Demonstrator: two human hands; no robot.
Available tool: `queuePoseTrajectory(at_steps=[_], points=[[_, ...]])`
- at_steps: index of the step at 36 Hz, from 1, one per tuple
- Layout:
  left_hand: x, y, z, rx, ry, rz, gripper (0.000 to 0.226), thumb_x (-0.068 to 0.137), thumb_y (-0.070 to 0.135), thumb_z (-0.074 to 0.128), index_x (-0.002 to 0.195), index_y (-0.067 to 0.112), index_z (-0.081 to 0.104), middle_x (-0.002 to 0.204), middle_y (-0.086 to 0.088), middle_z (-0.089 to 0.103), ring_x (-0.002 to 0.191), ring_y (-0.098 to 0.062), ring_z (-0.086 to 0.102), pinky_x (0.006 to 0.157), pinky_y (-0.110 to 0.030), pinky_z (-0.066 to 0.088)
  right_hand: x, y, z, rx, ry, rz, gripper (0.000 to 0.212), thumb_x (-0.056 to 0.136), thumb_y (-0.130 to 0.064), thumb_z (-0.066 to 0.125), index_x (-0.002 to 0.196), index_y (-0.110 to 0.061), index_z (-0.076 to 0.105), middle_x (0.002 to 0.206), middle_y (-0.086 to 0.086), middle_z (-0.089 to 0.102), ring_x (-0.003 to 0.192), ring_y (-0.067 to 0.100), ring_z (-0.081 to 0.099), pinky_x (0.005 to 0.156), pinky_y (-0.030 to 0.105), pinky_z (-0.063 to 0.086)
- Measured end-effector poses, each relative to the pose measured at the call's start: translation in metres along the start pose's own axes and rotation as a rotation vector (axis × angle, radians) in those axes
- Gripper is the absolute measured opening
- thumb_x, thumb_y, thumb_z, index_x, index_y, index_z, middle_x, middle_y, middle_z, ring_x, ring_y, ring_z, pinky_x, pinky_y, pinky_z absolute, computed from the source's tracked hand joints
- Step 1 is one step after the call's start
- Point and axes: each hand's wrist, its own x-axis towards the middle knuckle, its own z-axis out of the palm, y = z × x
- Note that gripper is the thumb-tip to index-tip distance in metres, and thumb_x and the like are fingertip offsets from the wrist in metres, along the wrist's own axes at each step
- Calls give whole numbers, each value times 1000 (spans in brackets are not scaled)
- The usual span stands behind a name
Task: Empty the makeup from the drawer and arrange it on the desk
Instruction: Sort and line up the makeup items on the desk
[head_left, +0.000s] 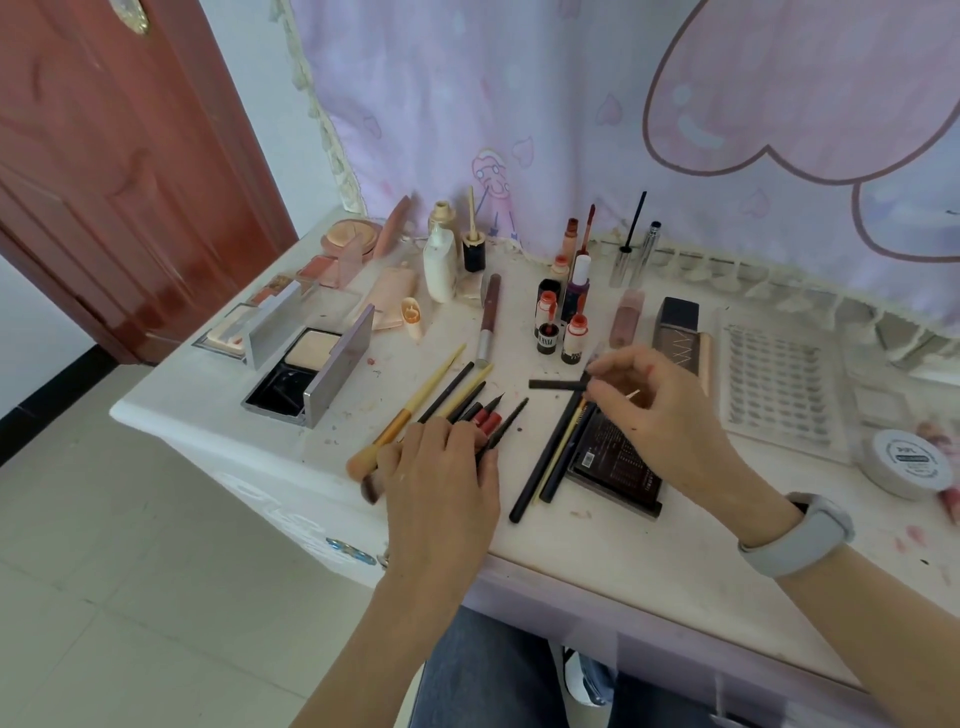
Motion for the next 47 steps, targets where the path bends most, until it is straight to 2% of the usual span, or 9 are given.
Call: queuePoseTrajectory(at_steps=[7, 11, 15, 18, 21, 33, 37, 42, 47], points=[[-2, -6, 6, 33, 67, 0, 14, 72, 20, 77, 80, 15, 66, 74, 0, 64, 74, -25, 59, 71, -40, 39, 11, -5, 5, -367, -303, -70, 17, 90, -19, 58, 87, -36, 56, 82, -15, 53, 75, 2, 51, 67, 10, 39], [-3, -9, 5, -18, 122, 11, 9, 80, 15, 60, 85, 15, 67, 84, -1, 63, 80, -25, 57, 70, -41, 35, 14, -6, 20, -457, -411, -146, 14, 91, -21, 56, 95, -32, 62, 77, -25, 47, 77, -10, 42, 65, 11, 32], [-4, -9, 6, -81, 150, 116, 20, 82, 15, 54, 94, 14, 70, 97, -1, 65, 91, -25, 57, 78, -41, 34, 16, -8, 29, -517, -409, -228, 17, 91, -22, 55, 105, -28, 63, 79, -28, 47, 77, -6, 40, 68, 17, 35], [-4, -14, 9, -129, 167, 217, 20, 82, 19, 56, 94, 17, 72, 100, 2, 67, 100, -23, 55, 84, -44, 36, 16, -9, 25, -539, -384, -296, 16, 90, -22, 56, 103, -25, 64, 106, -13, 60, 95, 3, 45, 83, 18, 38], [-6, -19, 14, -140, 145, 276, 21, 83, 24, 56, 93, 19, 73, 105, 3, 68, 106, -23, 54, 89, -51, 37, 11, -10, 14, -562, -404, -348, 13, 88, -21, 59, 98, -24, 66, 106, -8, 58, 102, 9, 48, 89, 27, 43], [-9, -22, 18, -120, 165, 222, 19, 80, 18, 59, 93, 16, 73, 105, -3, 67, 109, -21, 49, 92, -46, 33, -2, -8, 13, -878, -594, -691, 21, 95, -19, 51, 108, -14, 66, 108, 4, 63, 98, 24, 54, 80, 38, 46], [-8, -21, 18, -123, 176, 190, 22, 79, 15, 58, 97, 14, 72, 108, -5, 65, 110, -23, 48, 91, -43, 31, 6, -9, 17, -964, -675, -784, 26, 93, -12, 47, 116, -17, 57, 113, 2, 56, 102, 20, 47, 82, 32, 42], [-9, -19, 16, -137, 203, 153, 27, 79, 13, 54, 102, 12, 70, 111, -7, 64, 108, -26, 50, 89, -41, 30, 13, -18, 18, -1040, -718, -882, 21, 88, -3, 47, 105, -9, 58, 106, 6, 58, 97, 23, 50, 75, 35, 45], [-9, -18, 13, -157, 230, 127, 28, 81, 14, 52, 103, 13, 70, 110, -6, 63, 107, -25, 51, 88, -35, 26, 14, -22, 11, -993, -567, -1017, 10, 81, -5, 63, 91, -7, 65, 89, 7, 65, 79, 23, 59, 64, 34, 51]])
